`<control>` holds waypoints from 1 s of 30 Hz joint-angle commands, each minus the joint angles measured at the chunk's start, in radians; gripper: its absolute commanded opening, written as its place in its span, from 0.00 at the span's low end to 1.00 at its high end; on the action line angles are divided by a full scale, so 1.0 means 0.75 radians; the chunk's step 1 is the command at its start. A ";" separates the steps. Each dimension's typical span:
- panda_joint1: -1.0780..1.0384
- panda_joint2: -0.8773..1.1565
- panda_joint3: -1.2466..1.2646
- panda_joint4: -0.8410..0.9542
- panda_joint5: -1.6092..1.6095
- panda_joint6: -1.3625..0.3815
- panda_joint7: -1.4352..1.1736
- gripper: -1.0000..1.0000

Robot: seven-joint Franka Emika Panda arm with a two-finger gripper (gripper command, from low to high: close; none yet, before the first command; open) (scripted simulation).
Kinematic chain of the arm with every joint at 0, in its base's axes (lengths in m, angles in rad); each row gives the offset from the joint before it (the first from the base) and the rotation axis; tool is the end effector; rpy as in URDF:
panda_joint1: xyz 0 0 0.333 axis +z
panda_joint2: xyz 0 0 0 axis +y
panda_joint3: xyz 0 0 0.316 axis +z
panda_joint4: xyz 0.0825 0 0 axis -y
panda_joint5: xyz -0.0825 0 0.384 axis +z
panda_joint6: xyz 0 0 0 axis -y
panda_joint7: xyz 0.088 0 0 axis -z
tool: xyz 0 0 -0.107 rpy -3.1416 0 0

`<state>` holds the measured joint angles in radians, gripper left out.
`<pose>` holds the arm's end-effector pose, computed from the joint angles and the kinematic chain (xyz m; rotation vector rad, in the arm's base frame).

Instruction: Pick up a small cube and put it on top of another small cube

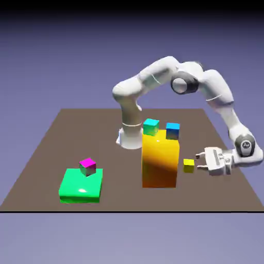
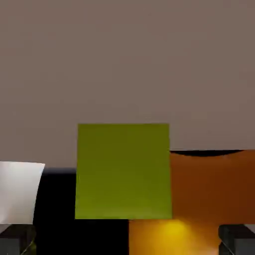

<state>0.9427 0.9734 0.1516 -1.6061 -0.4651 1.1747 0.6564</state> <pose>0.2826 0.4188 0.0620 1.6926 0.5755 -0.6652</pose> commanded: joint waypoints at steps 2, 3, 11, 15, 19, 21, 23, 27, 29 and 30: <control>-0.023 -0.017 -0.005 -0.097 -0.011 0.076 0.021 0.50; -0.035 -0.026 -0.008 -0.145 -0.016 0.114 0.031 0.50; 0.002 0.011 0.002 0.047 0.020 -0.031 -0.005 0.00; -0.187 -0.060 -0.064 0.087 0.012 0.083 -0.004 0.00; -0.362 -0.116 -0.189 0.123 0.012 0.131 -0.066 0.00; -0.436 -0.117 -0.285 0.130 0.047 0.109 -0.130 0.00; -0.511 -0.118 -0.382 0.137 0.083 0.088 -0.193 0.00; -0.659 -0.120 -0.575 0.152 0.154 0.044 -0.321 0.00; -0.721 -0.112 -0.672 0.153 0.198 0.010 -0.388 0.00; -0.751 -0.107 -0.720 0.153 0.221 -0.007 -0.421 0.00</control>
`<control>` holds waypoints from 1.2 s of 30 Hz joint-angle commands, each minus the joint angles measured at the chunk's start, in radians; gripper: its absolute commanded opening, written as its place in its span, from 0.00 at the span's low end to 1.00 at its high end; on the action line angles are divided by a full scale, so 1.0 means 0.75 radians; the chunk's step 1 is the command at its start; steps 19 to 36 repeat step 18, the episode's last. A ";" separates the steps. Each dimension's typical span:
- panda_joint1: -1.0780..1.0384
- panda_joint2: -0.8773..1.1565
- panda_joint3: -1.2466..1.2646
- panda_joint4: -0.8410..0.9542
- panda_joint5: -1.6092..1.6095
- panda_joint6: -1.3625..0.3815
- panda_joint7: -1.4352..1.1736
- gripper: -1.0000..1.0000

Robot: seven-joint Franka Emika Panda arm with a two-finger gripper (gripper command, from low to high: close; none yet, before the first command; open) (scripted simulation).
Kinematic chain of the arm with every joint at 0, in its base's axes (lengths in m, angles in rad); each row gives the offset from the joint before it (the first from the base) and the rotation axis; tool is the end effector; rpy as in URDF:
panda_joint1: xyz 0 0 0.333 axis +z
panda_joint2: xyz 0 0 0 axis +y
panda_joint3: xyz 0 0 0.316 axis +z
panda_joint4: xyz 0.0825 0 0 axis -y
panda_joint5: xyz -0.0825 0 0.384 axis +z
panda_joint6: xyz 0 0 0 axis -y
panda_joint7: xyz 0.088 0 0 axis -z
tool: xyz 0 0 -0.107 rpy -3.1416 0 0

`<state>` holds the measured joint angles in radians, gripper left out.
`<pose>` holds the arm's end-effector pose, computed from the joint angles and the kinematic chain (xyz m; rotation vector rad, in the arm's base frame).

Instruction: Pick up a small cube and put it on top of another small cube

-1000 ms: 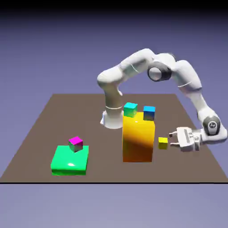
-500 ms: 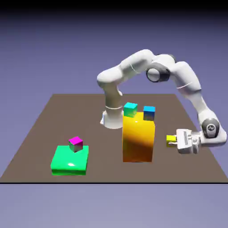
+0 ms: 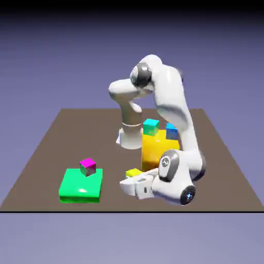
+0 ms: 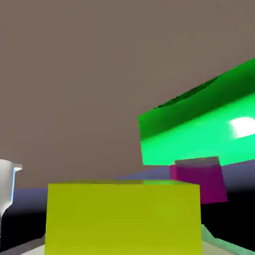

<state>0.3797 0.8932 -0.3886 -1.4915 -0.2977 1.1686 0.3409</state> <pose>0.5705 -0.0183 0.1697 1.9882 -0.3522 -1.1971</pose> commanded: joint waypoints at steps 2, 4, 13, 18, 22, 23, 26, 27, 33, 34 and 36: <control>-0.060 0.010 -0.097 0.000 0.044 -0.035 -0.068 0.00; -0.119 0.020 -0.193 -0.001 0.090 -0.070 -0.135 0.00; -0.139 0.008 -0.332 -0.221 0.184 -0.017 -0.196 0.00; -0.125 -0.021 -0.335 -0.323 0.183 0.053 -0.177 1.00; -0.125 -0.021 -0.335 -0.323 0.183 0.053 -0.177 1.00; -0.125 -0.021 -0.335 -0.323 0.183 0.053 -0.177 1.00; -0.125 -0.021 -0.335 -0.323 0.183 0.053 -0.177 1.00; -0.125 -0.021 -0.335 -0.323 0.183 0.053 -0.177 1.00; -0.125 -0.021 -0.335 -0.323 0.183 0.053 -0.177 1.00; -0.125 -0.021 -0.335 -0.323 0.183 0.053 -0.177 1.00; -0.125 -0.021 -0.335 -0.323 0.183 0.053 -0.177 1.00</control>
